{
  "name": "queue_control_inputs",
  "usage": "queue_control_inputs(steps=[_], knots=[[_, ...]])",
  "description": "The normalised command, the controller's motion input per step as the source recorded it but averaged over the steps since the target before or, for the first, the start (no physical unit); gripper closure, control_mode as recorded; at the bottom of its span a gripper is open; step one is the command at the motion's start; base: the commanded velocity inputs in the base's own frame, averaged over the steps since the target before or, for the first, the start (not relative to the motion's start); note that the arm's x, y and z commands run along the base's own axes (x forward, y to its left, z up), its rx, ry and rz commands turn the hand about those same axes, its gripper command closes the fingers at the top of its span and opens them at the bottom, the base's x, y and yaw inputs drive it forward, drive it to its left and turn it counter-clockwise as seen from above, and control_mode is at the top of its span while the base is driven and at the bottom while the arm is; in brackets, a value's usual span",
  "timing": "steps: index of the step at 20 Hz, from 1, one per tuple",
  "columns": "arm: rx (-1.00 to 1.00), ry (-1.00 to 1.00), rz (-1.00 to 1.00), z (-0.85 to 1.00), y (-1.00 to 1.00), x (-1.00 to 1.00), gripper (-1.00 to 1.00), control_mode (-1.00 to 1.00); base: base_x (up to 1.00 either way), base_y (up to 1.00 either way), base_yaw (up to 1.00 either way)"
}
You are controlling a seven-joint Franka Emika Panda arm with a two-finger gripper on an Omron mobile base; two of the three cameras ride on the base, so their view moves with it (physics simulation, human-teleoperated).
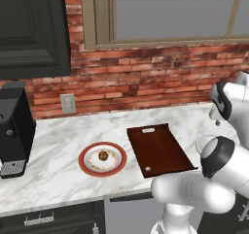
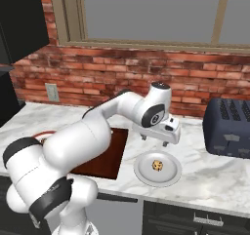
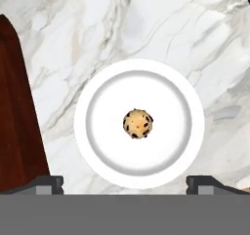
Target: Move the dessert items from the plates to the tray.
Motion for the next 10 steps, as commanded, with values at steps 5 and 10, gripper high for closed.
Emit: queue_control_inputs(steps=[5,10], knots=[[0.00,-0.03,0.00,-0.19,-0.06,0.02,-1.00,-1.00,0.00,0.00,0.00],[0.00,0.01,0.00,-0.10,-0.15,0.07,-1.00,-1.00,0.00,0.00,0.00]])
